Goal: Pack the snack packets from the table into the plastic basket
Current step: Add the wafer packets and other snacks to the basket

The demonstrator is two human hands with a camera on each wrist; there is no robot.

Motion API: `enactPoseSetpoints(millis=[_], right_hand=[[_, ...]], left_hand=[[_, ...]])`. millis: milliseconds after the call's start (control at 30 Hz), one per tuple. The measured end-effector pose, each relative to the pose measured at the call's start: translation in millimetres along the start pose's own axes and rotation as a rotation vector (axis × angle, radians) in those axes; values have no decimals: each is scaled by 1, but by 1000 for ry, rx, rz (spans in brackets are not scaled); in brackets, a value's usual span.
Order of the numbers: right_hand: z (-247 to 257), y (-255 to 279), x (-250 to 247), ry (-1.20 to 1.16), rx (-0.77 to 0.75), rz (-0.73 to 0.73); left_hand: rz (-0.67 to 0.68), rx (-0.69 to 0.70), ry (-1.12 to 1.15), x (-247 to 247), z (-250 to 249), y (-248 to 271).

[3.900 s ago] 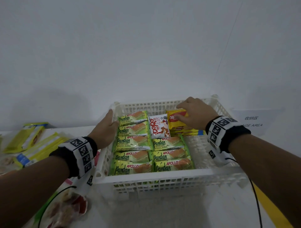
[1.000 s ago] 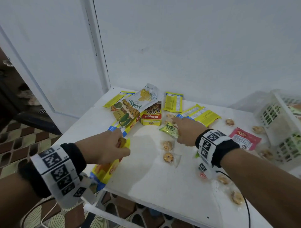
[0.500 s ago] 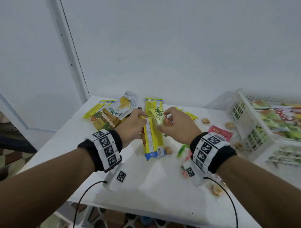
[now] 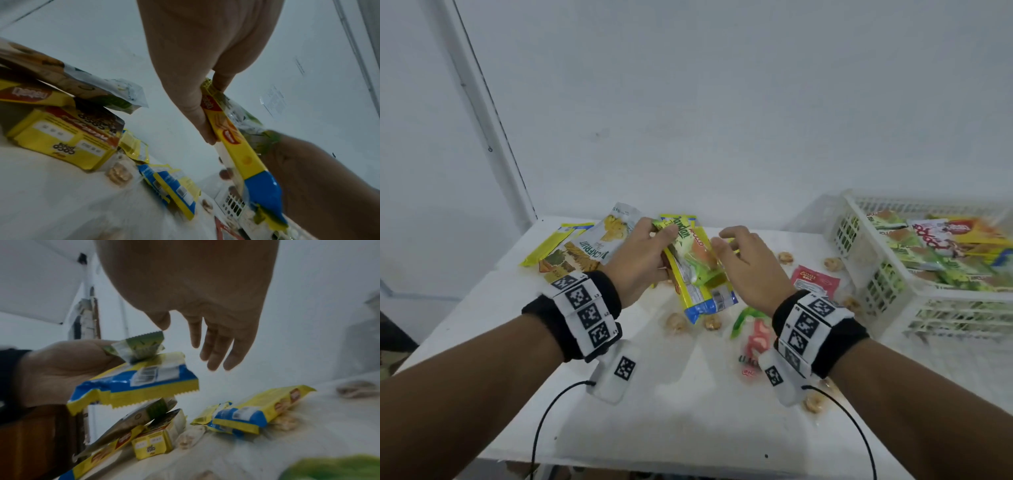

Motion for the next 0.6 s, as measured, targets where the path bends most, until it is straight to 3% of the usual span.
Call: enactPoseSetpoints(millis=[133, 233, 333, 467, 600], right_hand=[[-24, 4, -6, -39, 91, 150], [-36, 9, -21, -106, 107, 137], [-59, 18, -48, -273, 205, 33], [-86, 31, -108, -177, 216, -221], [-116, 43, -182, -119, 206, -503]], left_hand=[[65, -17, 57, 21, -5, -6], [116, -22, 36, 45, -3, -11], [182, -13, 12, 76, -2, -18], [209, 65, -120, 121, -4, -30], [263, 82, -79, 178, -3, -34]])
Point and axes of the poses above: each hand's wrist, its own y-axis away from the middle knuckle, its own x-axis out of the palm, z = x × y, the point moved 7 cm from there along -y, towards the middle knuckle, and after that the axes turned 12 degrees about y, right-handed, at the moved point
